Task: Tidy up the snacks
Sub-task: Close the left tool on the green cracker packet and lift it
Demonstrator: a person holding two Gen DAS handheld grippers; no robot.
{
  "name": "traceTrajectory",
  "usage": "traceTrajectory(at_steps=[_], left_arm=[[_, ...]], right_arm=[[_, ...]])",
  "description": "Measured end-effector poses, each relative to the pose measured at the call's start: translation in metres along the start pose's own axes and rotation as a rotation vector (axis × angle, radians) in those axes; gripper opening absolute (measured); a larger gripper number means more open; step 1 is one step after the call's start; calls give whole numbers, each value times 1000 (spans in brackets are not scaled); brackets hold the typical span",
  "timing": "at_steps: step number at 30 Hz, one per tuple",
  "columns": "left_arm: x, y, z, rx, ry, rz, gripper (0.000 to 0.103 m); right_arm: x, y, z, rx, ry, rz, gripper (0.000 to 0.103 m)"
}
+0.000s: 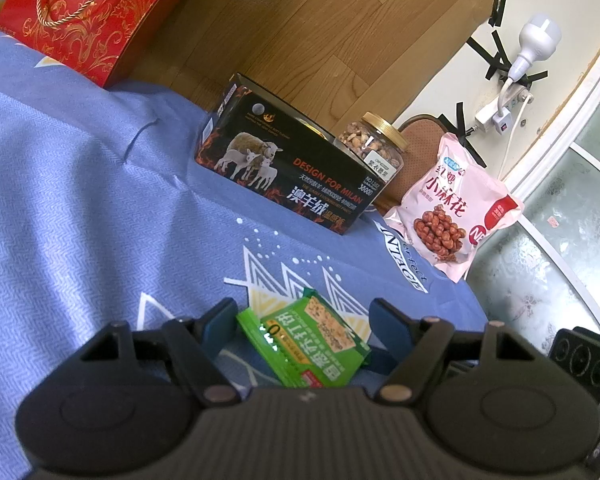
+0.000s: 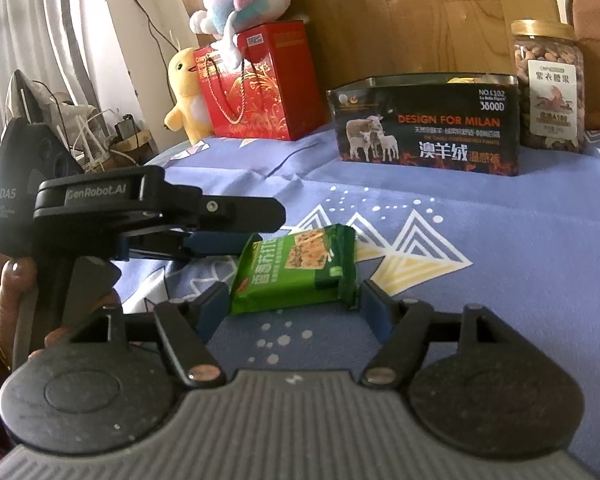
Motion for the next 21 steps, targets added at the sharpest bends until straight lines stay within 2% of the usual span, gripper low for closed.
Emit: traceTrajectory(at_steps=[9,16,21], left_arm=[[4,-10,3,4,25,67,75],[3,-10,3,34,29,63,76],[1,-3,0,52,15,17,76]], right_arm=[[6,14,0,23,11,-95,74],[15,21,-12,-56,19,-65,74],[16,21,-19,-11,7,-82,74]])
Point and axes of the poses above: each gripper's, at about its wrist camera, not at the fingertips, and z roughly the way its jaws point, y to its left, x to its underside, the point moved 5 cm from there along z, roughly the way its jaws point, and after that the axes turned 6 degrees about z, right-handed, at the moved point
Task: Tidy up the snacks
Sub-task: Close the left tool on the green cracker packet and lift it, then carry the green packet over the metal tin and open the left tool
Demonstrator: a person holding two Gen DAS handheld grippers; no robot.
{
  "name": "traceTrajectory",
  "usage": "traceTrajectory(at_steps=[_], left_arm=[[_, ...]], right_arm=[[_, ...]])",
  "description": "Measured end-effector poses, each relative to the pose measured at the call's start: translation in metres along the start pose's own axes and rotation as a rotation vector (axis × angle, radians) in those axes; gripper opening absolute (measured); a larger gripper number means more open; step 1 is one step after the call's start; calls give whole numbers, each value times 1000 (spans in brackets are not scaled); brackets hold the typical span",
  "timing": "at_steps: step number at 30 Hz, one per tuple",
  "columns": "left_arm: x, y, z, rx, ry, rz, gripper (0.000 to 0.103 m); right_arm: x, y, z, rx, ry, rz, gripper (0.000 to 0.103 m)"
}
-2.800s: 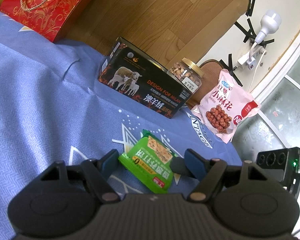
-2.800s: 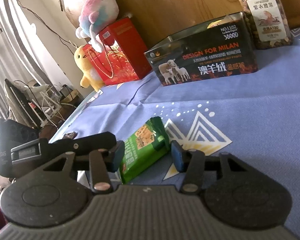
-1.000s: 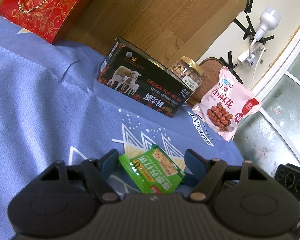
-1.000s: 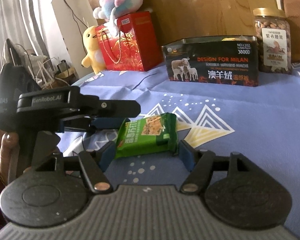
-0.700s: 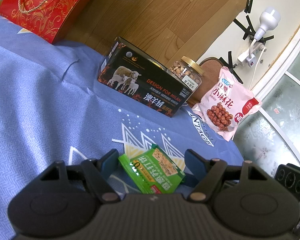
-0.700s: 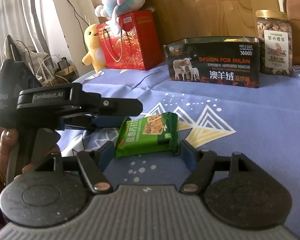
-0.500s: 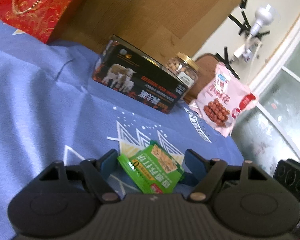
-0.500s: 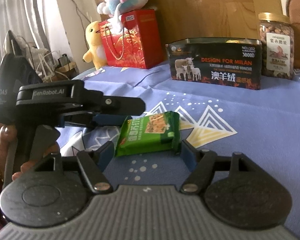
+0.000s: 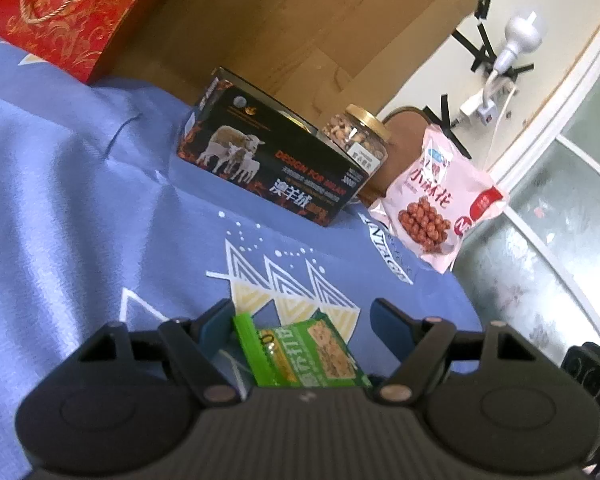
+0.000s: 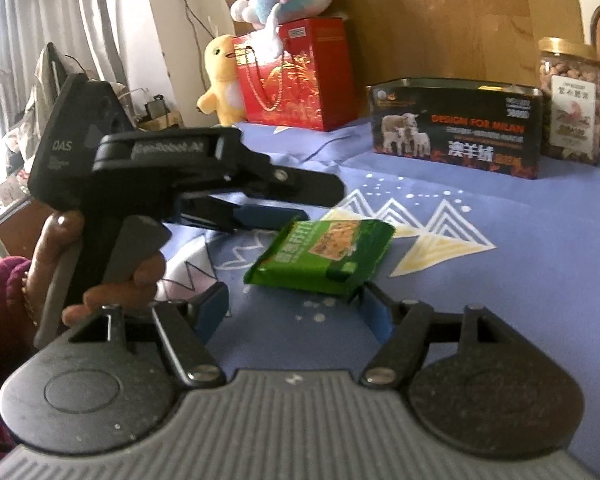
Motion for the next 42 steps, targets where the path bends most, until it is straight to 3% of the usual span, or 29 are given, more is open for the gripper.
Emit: traceTrajectory(at_steps=[10,19,24,33,35,36,41,42], left_arm=[[-4,-5,-18,-34,-23,25,78],[-4,-1,-33,-76,6,37,78],[-2,-5,-32,-54,45,40,75],[11,-13,-12,-45,140,46,59],[11,-13,-8,-42,140,44,49],[11,-13,-7,-51,138,46,48],[-7,-21,-9,-39,99,64,46],[-13,-25,-10,-4,95,68,45]], right_arm=[[-9,-20,-9,101,-34,-29,74],[-7,-20,0,104,-2,-76,74],[-10,-19,4,111,8,-98,74],[-8,-8,19,72,64,-164,73],[-6,-4,24,75,60,-190,67],[-7,-2,25,74,56,-202,61],[-14,0,27,91,17,-192,56],[-17,-1,26,94,2,-188,47]])
Point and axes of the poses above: each gripper's, at about its wrist camera, not at the fingertips, and z roughly the way its jaws point, y to its left, x to its underside, the point moved 5 cm from there along z, roughly the way its jaws point, and after that the axes turned 6 degrees about z, right-handed, at the moved point
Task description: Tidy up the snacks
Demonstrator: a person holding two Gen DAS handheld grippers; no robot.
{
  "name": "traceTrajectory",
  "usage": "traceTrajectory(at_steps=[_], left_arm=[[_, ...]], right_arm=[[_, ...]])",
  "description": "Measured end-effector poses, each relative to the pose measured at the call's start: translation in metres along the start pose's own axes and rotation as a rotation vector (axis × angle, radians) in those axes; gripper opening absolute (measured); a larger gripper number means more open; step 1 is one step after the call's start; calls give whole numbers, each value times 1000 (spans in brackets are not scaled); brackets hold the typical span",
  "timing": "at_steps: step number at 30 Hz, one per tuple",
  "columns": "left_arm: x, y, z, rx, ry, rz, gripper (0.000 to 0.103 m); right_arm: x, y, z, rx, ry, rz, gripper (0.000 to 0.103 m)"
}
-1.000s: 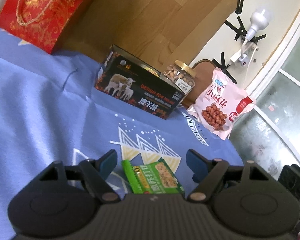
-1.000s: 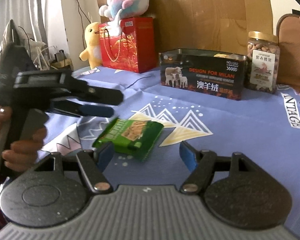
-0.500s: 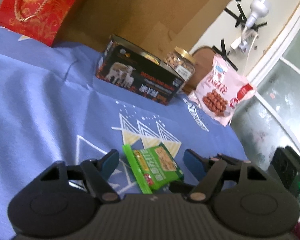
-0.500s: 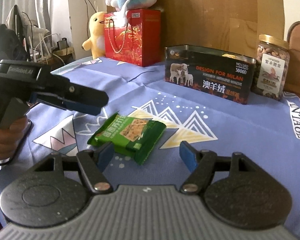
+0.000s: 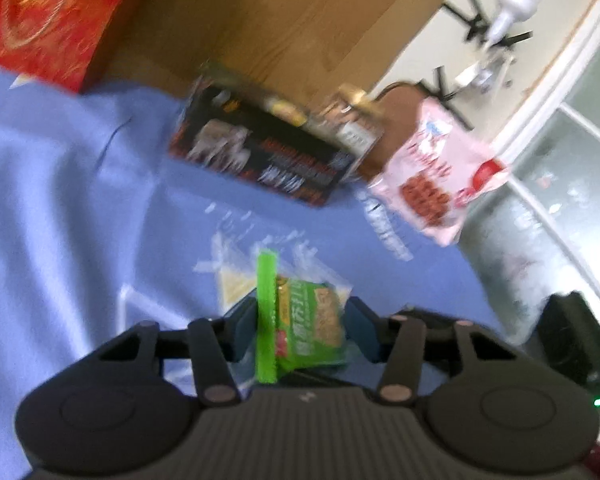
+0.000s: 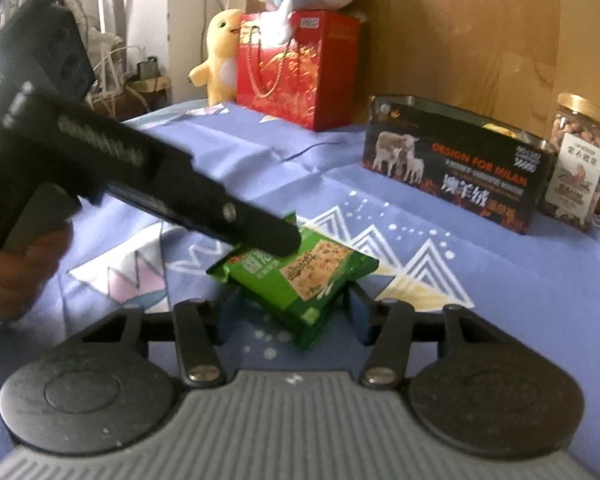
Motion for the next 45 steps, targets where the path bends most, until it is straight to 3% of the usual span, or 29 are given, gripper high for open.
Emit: traceTrajectory(at_steps=[2,6,13,15,17,20,28,35,37,40,43,45], left_arm=[[-17,-9,1,28,-14,28,45],[-53,-22,7,-14,-68,132,45],[-129,-23,41,12,-126,153,45],[-150,-17,61,-22,-136,164,46],[-168,-5,84,-86,-150,153,64],[-178,15,108,-187,-134,104,66],[-141,14,88,-226,-137,112,67],[-91,-18,52,-301,-151,165,71],[-75,-25,44,-318,-145,166,72],[-55,-29,37,-351,-127,153,87],[-38,-32,29,-409,-110,169,88],[-29,-34,24,-430,-102,175,95]], right_arm=[[-13,-3,-1,-3,-38,10,46],[-45,-13,4,52,-114,-2,46],[-101,-45,24,104,-202,-23,45],[-118,-55,37,145,-215,-55,45],[-133,-70,56,203,-215,-81,46],[-141,-102,81,291,-157,-28,46],[-95,-116,34,211,-227,200,47],[-45,-107,-2,181,-268,465,48],[-38,-105,-12,194,-285,522,54],[-28,-96,-24,216,-301,550,56],[-17,-90,-33,239,-315,565,58],[-11,-87,-39,241,-325,583,58]])
Point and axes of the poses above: each gripper's, at about its wrist camera, not at the fingertips, and z roughly the way its jaws point, y to its left, x to its underside, the point moved 5 cm from there along z, roughly the way its jaws point, and after that the axes turned 6 degrees about z, right-handed, at the moved point
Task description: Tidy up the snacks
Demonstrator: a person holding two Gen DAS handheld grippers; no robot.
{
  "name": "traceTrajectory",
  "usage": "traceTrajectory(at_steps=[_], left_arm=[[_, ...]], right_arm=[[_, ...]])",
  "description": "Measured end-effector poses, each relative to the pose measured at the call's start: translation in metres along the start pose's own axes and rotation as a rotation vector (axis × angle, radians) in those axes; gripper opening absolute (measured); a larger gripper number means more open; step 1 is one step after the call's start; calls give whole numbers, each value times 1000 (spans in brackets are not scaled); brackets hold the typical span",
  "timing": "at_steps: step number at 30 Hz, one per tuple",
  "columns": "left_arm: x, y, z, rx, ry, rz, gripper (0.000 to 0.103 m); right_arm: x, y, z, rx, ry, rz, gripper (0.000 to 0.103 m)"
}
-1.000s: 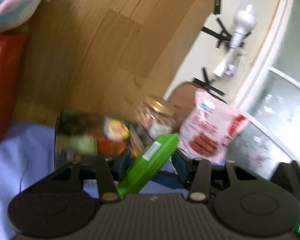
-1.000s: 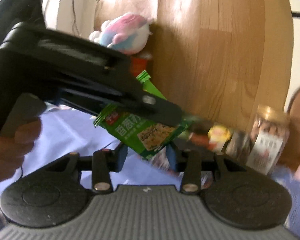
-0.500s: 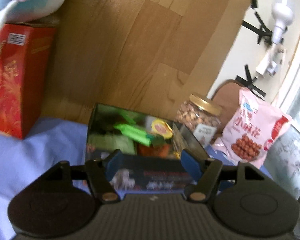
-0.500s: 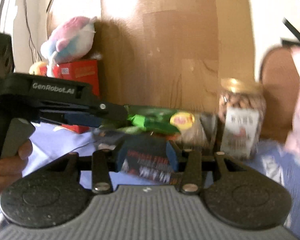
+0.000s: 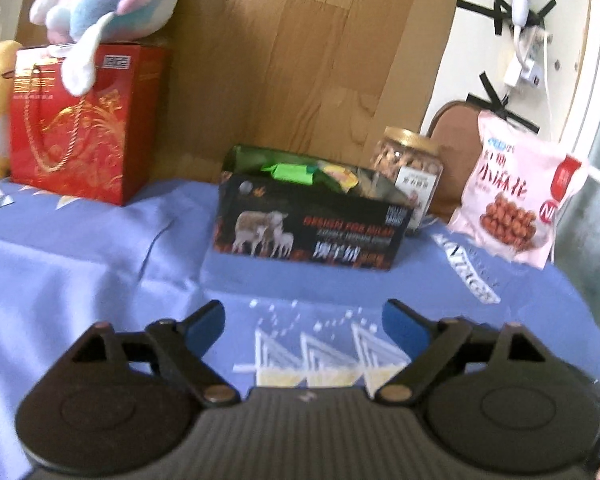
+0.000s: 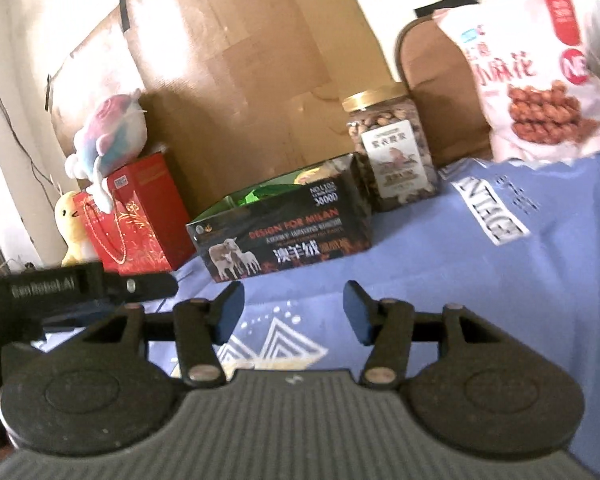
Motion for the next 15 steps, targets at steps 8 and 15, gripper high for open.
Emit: traceTrajectory(at_steps=[8,15], left_arm=[[21,-5,-14,-106,19,15,103],[28,-7,-14,-178,40,48,103]], right_arm=[[16,-3,-13,4,-37,-28,60],[14,-4,-18,-27,-57,-19,62]])
Point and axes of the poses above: each gripper's, at about its wrist camera, not at the fingertips, and z roughly the way its jaws point, y to its left, x to its underside, the point moved 5 cm from there along z, roughly the way its jaws point, and after that the axes turned 6 degrees about z, right-handed, at the moved point
